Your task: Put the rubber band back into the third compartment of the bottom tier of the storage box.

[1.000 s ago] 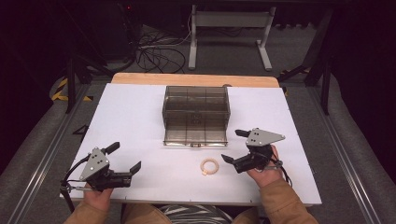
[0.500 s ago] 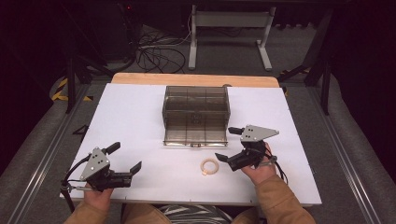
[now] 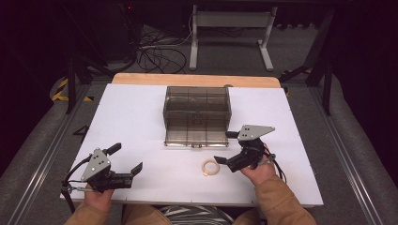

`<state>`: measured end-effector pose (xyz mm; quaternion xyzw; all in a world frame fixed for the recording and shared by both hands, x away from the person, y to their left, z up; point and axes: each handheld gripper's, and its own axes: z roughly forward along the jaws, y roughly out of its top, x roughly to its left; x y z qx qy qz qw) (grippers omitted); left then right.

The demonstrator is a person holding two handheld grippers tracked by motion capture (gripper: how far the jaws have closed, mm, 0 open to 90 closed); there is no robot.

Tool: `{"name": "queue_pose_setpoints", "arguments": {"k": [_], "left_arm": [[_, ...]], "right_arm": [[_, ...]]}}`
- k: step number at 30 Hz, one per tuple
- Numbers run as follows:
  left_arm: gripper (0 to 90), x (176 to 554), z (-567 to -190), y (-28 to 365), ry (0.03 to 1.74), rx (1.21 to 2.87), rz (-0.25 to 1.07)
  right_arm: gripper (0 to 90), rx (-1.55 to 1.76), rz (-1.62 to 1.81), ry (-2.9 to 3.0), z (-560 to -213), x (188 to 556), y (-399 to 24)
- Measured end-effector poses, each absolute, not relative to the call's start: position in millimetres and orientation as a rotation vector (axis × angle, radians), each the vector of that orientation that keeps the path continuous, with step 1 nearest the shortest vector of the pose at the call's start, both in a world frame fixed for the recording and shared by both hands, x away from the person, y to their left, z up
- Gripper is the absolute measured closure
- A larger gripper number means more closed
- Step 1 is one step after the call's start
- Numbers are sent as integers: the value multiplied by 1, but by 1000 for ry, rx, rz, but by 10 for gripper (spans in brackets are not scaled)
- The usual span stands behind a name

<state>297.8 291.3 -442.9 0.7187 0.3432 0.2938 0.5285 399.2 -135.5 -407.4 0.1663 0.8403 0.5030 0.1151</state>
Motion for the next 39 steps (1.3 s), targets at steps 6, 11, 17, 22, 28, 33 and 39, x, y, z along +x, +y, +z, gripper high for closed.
{"name": "queue_pose_setpoints", "arguments": {"k": [6,11,17,22,28,33,39], "left_arm": [[19,298,-443,291,821,1717,705],[19,298,-443,291,823,1717,704],[19,298,-443,291,825,1724,701],[19,298,-443,290,825,1719,702],[19,299,-444,290,831,1720,698],[19,299,-444,290,832,1722,698],[20,299,-444,290,832,1722,699]], "right_arm": [[140,469,1334,2503,-409,399,-128],[190,487,1227,2546,-414,403,-121],[281,510,1135,2606,-420,408,-114],[321,530,1070,2660,-425,413,-108],[406,540,990,2703,-429,415,-101],[452,534,941,2732,-432,417,-96],[523,519,866,2756,-436,418,-90]]}}
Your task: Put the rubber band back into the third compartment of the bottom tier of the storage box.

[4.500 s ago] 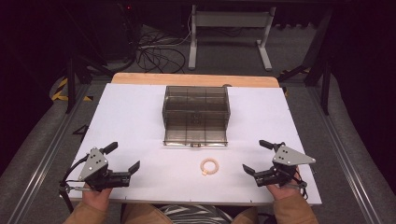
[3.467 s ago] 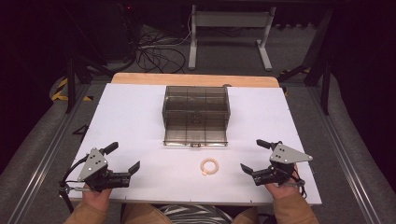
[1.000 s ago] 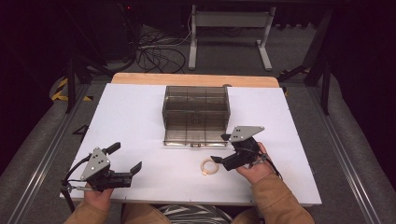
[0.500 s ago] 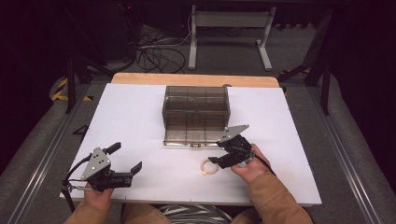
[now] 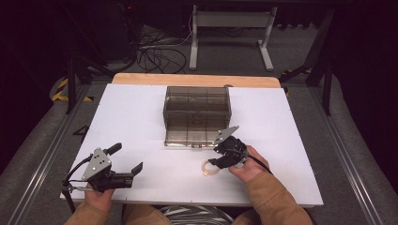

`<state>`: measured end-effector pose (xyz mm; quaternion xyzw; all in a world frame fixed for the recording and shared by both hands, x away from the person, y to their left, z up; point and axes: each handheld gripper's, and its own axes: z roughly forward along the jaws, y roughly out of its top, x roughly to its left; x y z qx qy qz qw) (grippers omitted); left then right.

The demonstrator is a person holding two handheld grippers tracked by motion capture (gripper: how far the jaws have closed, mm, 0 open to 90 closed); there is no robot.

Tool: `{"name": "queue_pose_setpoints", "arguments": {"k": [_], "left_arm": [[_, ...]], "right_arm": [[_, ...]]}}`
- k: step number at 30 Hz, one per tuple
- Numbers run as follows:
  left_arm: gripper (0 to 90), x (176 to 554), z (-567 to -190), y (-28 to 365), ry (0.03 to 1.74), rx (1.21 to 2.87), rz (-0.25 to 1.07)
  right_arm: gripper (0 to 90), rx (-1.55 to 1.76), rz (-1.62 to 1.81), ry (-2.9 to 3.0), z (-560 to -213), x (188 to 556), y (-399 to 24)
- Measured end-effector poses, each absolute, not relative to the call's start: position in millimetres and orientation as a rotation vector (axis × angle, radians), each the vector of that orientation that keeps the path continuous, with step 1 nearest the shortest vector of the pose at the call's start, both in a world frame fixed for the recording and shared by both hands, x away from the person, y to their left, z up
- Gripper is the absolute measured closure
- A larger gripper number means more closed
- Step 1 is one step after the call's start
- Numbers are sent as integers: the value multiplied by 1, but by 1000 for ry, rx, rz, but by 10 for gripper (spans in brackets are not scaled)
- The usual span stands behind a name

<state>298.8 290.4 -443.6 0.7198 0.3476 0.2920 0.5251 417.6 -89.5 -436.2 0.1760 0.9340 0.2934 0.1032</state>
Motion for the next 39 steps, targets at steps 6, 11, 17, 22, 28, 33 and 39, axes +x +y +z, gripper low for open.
{"name": "queue_pose_setpoints", "arguments": {"k": [6,11,17,22,28,33,39], "left_arm": [[20,299,-444,290,832,1723,699],[20,299,-444,291,830,1724,699],[20,299,-444,290,830,1726,699],[20,299,-444,290,832,1725,698],[20,299,-443,290,830,1724,699],[20,299,-443,290,829,1724,699],[20,299,-443,290,829,1724,699]], "right_arm": [[602,503,788,2784,-440,418,-83],[663,504,746,2800,-443,420,-81],[711,505,714,2821,-445,421,-79],[778,519,693,2838,-447,423,-78],[836,528,688,2842,-448,422,-77],[840,529,680,2839,-448,422,-77],[842,530,685,2837,-449,422,-77]]}}
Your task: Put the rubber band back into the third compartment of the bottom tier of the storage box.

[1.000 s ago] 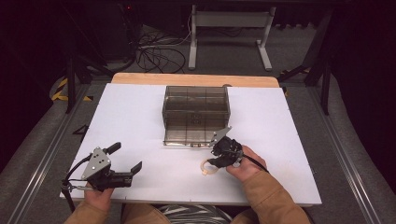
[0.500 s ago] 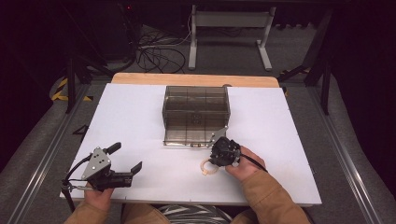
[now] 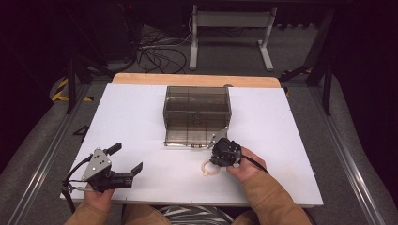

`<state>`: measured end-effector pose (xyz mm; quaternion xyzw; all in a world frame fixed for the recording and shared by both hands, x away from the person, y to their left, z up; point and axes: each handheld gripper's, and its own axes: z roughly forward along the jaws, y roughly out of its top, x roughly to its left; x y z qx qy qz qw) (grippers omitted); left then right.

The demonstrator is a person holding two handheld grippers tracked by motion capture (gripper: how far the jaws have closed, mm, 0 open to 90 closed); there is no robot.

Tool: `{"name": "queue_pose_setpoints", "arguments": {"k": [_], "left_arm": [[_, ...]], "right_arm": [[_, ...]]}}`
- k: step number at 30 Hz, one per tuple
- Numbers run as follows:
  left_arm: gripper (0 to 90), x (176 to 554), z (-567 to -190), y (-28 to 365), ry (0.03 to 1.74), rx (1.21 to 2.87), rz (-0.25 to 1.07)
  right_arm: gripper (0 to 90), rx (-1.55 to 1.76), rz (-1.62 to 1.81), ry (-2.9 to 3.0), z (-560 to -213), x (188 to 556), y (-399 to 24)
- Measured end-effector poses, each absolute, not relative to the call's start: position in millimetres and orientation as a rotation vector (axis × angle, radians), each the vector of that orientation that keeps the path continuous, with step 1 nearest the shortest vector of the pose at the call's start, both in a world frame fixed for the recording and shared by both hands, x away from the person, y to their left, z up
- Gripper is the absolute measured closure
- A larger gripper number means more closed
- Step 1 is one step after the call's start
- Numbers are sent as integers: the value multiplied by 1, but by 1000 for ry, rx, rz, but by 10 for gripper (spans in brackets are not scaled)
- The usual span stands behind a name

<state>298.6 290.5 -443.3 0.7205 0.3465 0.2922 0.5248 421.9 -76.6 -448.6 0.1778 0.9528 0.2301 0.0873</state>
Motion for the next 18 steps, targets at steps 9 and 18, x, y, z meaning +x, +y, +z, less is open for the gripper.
{"name": "queue_pose_setpoints", "arguments": {"k": [9,18], "left_arm": [[20,298,-443,291,825,1725,702],[20,298,-443,291,825,1722,704]], "right_arm": [[844,512,710,2822,-446,420,-78],[844,493,790,2772,-436,415,-82]]}}
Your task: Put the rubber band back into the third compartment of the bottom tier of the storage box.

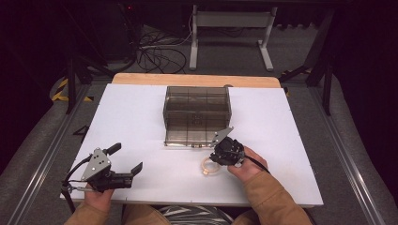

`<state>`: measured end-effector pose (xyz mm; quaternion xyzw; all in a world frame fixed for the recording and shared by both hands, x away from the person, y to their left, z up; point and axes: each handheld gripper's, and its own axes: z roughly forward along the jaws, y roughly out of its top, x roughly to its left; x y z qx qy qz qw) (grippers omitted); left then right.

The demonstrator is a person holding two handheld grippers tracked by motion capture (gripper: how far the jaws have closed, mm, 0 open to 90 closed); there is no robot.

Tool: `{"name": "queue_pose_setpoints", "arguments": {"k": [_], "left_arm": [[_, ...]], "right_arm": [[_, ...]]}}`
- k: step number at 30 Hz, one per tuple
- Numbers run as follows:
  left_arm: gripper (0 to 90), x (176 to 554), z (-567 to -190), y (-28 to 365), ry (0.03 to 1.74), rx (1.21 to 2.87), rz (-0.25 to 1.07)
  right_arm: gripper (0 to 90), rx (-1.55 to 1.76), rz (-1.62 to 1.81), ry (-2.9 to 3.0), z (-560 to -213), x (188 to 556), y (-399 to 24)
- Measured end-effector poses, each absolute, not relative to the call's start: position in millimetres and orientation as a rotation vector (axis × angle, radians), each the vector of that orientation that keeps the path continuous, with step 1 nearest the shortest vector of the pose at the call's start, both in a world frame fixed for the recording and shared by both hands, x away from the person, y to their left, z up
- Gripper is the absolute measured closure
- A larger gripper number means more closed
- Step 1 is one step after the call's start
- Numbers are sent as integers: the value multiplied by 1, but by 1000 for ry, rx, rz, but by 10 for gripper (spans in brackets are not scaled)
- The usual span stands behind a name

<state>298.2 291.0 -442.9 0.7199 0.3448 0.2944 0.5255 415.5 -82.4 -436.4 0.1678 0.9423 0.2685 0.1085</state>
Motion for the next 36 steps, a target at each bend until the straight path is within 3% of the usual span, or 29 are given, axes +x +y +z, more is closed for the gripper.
{"name": "queue_pose_setpoints", "arguments": {"k": [36], "left_arm": [[20,299,-443,290,829,1721,700]], "right_arm": [[844,462,960,2636,-406,411,-92]]}}
